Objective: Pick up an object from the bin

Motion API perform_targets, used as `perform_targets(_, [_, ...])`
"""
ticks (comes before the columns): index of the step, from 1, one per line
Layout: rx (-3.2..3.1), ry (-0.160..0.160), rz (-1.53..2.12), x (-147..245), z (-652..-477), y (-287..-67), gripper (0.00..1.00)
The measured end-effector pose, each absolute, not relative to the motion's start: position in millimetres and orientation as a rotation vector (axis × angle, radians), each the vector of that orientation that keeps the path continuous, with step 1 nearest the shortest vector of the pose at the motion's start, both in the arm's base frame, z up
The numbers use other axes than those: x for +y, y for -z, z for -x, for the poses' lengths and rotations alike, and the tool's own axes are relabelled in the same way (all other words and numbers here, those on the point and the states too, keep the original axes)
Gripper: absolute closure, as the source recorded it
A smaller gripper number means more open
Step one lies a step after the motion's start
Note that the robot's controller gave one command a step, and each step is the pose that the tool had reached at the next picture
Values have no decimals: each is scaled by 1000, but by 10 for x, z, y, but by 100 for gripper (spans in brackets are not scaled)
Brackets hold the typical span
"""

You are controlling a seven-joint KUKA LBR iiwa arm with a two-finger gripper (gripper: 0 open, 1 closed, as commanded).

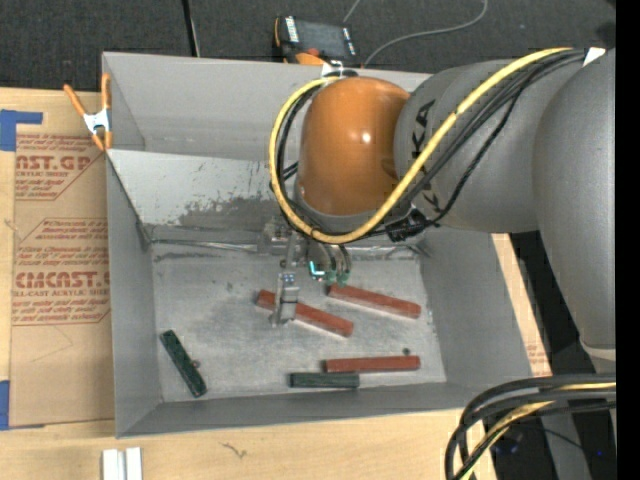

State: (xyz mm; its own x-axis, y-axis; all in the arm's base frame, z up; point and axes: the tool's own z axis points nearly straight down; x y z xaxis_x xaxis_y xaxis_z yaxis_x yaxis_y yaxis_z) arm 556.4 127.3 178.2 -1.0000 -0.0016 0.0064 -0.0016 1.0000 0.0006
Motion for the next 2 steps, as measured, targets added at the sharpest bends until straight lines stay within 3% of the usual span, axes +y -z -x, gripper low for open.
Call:
perform_targets(1, [-3139, 1, -56, 887, -5128, -666, 0])
perform_targets(2, [-3144, -4, 49, 167, -5198, -701, 0])
